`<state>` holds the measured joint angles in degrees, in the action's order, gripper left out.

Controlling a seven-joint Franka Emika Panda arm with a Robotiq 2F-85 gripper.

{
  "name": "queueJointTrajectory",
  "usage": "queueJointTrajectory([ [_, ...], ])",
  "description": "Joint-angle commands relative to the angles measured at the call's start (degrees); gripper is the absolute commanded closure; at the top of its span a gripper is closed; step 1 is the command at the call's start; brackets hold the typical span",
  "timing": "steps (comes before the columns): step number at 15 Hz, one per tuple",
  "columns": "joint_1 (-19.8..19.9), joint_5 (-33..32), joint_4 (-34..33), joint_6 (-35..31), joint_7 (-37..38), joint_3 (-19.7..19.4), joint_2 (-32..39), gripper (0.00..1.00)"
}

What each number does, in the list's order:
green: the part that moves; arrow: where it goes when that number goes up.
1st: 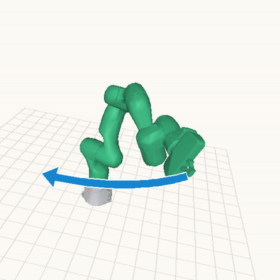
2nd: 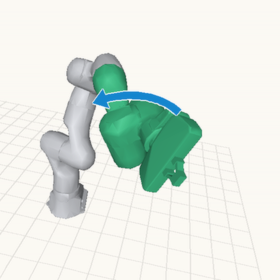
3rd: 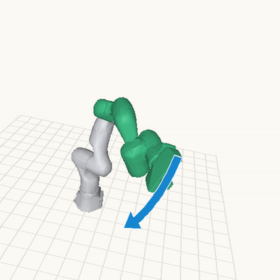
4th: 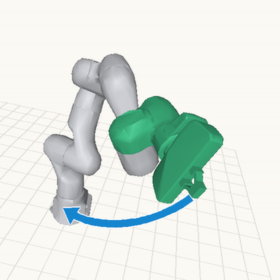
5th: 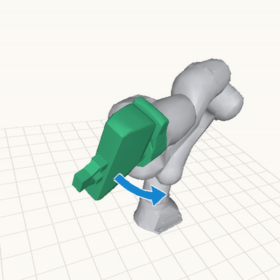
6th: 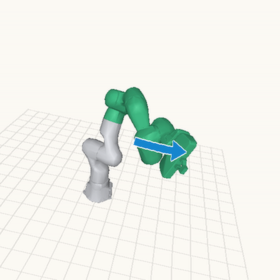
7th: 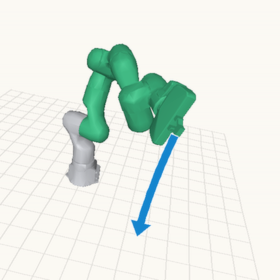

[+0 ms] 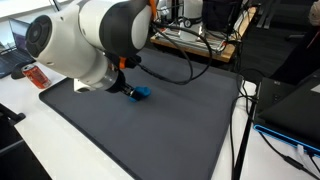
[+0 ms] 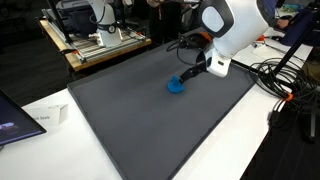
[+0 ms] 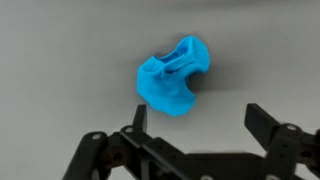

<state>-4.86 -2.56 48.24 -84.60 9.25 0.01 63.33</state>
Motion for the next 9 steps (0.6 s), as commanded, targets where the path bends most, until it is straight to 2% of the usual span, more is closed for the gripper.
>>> queueJointTrajectory([
  [1,4.18,4.27,-4.22,0.37,-4.48,2.65,2.59,0.0],
  [4,7.15,6.82,-3.97,-1.7,-7.32,4.18,2.85,0.0],
  [9,11.31,9.22,0.04,-10.14,-15.29,6.6,0.85,0.0],
])
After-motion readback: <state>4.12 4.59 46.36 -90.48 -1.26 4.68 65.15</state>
